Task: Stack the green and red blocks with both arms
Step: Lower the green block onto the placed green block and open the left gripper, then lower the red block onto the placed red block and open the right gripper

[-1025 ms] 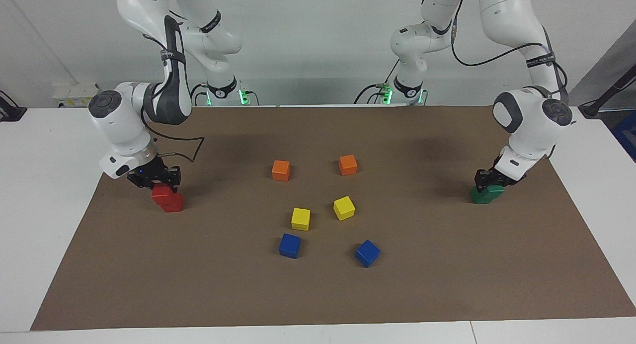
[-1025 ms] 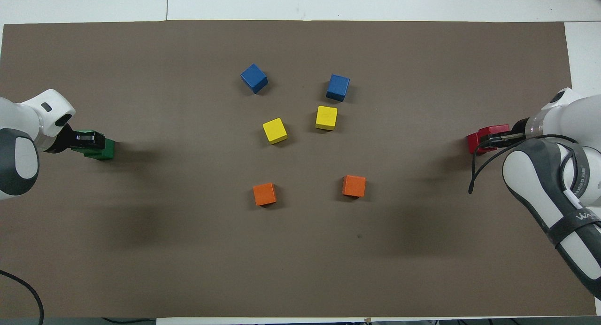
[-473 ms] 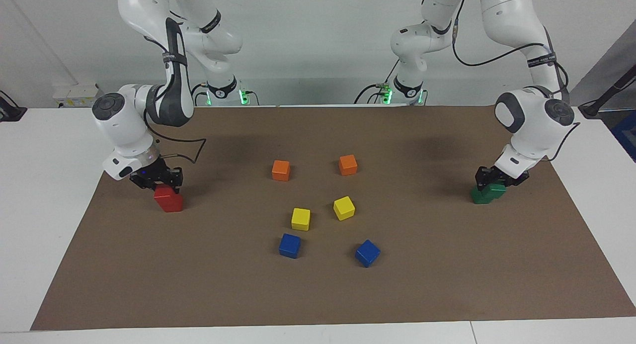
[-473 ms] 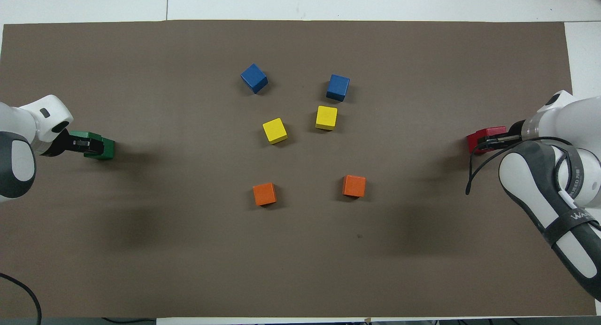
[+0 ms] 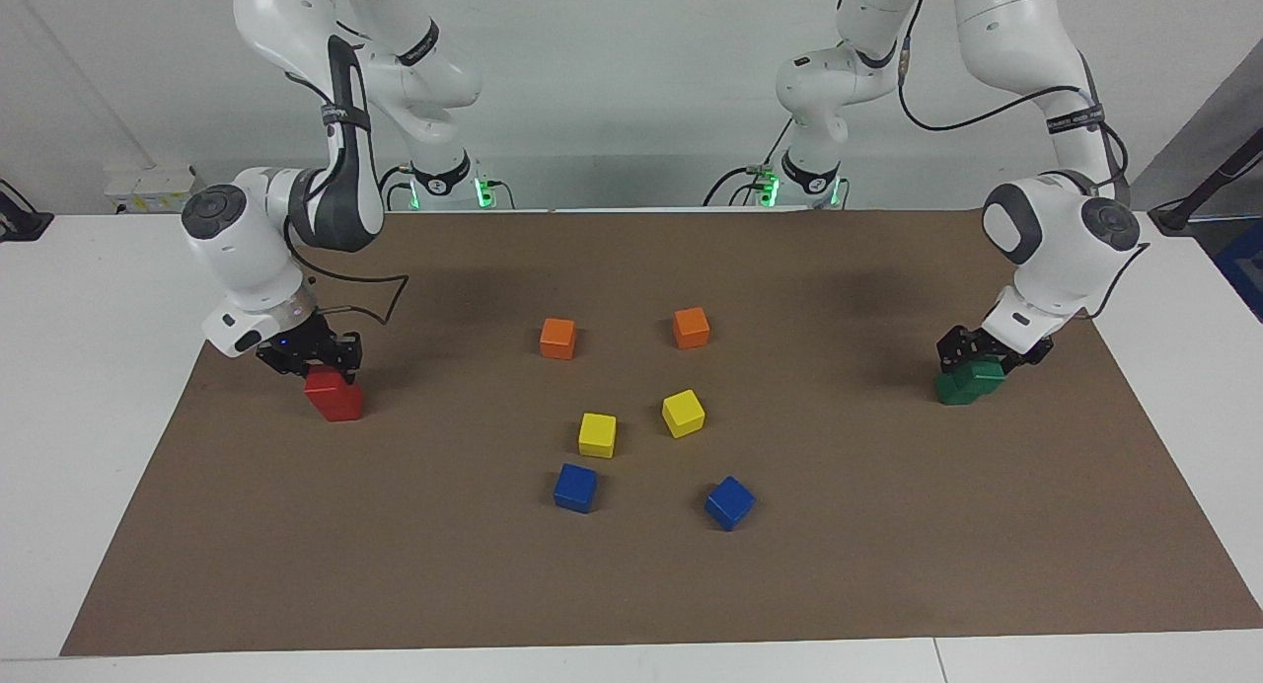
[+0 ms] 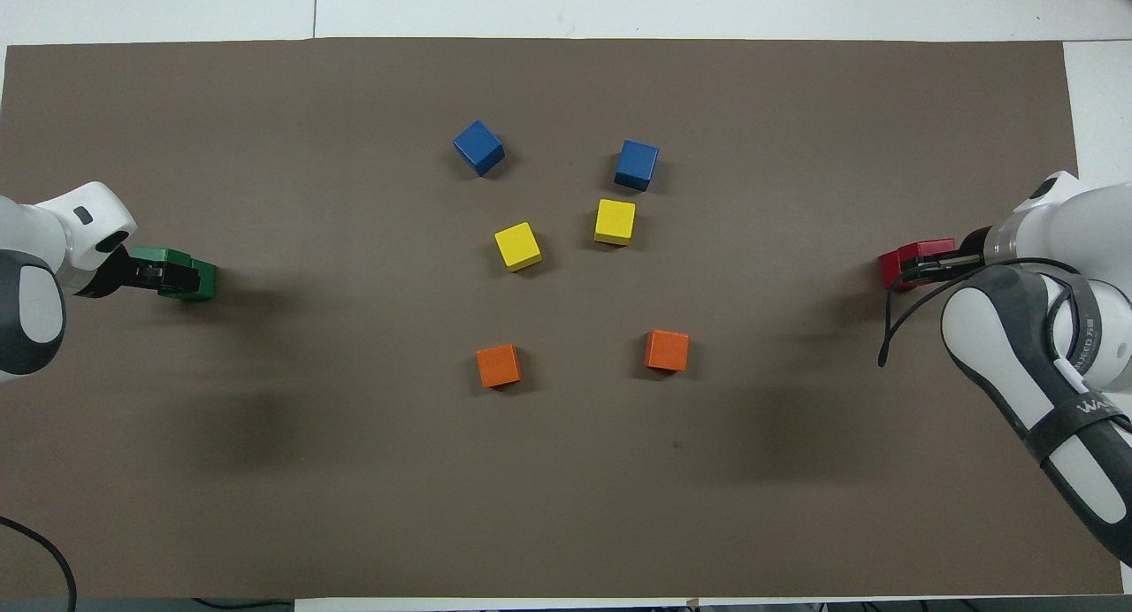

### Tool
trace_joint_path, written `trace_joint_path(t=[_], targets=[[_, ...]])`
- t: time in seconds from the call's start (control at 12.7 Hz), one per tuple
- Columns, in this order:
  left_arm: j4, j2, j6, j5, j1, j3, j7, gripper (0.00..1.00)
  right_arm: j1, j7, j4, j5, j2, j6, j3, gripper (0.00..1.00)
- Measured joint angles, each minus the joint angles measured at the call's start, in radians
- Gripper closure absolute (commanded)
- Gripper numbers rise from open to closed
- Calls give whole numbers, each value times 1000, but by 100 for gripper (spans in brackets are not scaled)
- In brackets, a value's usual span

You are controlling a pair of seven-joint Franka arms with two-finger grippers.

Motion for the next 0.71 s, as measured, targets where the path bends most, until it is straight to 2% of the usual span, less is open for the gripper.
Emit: trace_joint_path(t=[0.08,0.16,0.39,0.71], targets=[[26,-11,-42,0,0,0,0,0,0,0,0,0,0,0,0,38],[68,-23,-100,0,0,0,0,0,0,0,0,0,0,0,0,0],[191,-76,-217,0,-2,-13,-36,0,0,0,-1,0,0,0,0,0],[230,-180,-309,0,-50,-28,-279,0,0,1,-1,2,0,-2,0,0]])
